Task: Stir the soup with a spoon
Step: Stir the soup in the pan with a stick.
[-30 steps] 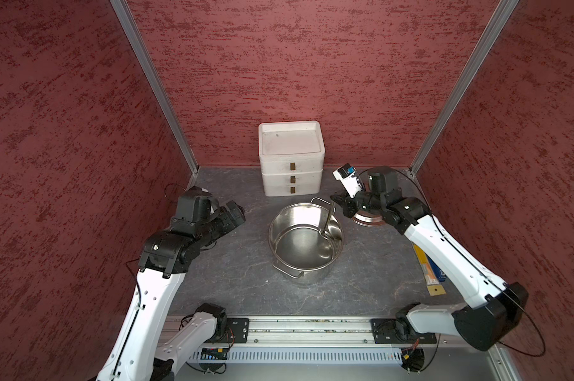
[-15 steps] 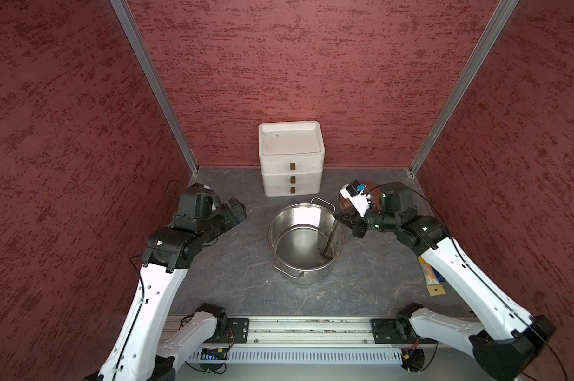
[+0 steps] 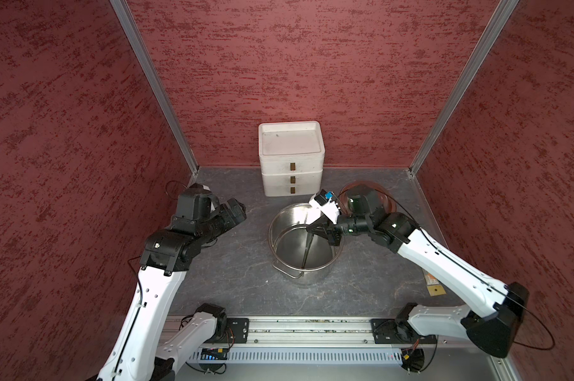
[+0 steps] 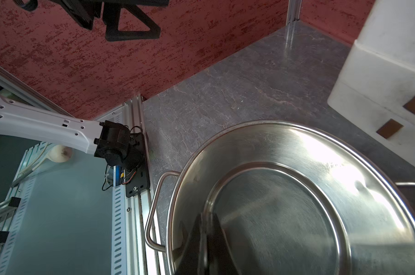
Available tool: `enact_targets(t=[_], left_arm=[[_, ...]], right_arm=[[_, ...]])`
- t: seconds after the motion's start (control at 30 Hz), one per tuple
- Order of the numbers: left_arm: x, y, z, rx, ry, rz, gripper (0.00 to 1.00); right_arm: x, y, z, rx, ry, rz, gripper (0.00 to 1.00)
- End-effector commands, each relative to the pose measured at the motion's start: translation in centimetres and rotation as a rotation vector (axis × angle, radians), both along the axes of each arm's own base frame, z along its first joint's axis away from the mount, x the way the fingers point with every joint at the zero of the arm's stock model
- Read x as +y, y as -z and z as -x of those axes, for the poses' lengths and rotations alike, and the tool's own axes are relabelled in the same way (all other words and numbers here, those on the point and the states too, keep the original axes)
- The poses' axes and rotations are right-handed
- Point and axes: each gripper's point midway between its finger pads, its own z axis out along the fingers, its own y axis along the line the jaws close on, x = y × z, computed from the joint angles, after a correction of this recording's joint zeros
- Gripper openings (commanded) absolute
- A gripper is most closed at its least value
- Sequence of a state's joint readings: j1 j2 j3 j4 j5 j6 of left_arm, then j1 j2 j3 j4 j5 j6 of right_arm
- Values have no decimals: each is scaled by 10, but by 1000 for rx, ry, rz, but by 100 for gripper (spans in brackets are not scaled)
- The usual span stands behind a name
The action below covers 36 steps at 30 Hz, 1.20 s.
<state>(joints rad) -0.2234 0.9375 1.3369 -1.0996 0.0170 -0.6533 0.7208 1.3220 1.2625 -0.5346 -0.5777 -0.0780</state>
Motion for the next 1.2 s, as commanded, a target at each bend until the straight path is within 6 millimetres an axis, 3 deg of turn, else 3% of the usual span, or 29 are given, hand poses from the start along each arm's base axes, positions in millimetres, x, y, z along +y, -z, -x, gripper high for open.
enact_targets(t=[0.0,0.3,0.5,0.67,0.87,1.0,1.17], left_arm=[[4,-7,0,-29,-11,-10,100],[6,-13,4,-41,-19,-7,100],[11,-14,11,-43,-36,-15,100],[12,-15,12,-43,-36,-20,100],[11,-15,9,-40,-30,-27,100],[9,-12,6,-32,-21,-22,100],[6,-12,2,-31,-9,-20,100]], right_arm=[[22,-33,-21,-81,9,-64,0],[65,-33,-79,-105,34,-12,0],[61,-19,-116,-145,111,84,0],[35,-16,-141,-145,203,122,0],[-22,-13,-157,-137,345,172,0],[-56,-12,-151,-126,416,201,0],[-93,-8,-130,-108,468,254,0]])
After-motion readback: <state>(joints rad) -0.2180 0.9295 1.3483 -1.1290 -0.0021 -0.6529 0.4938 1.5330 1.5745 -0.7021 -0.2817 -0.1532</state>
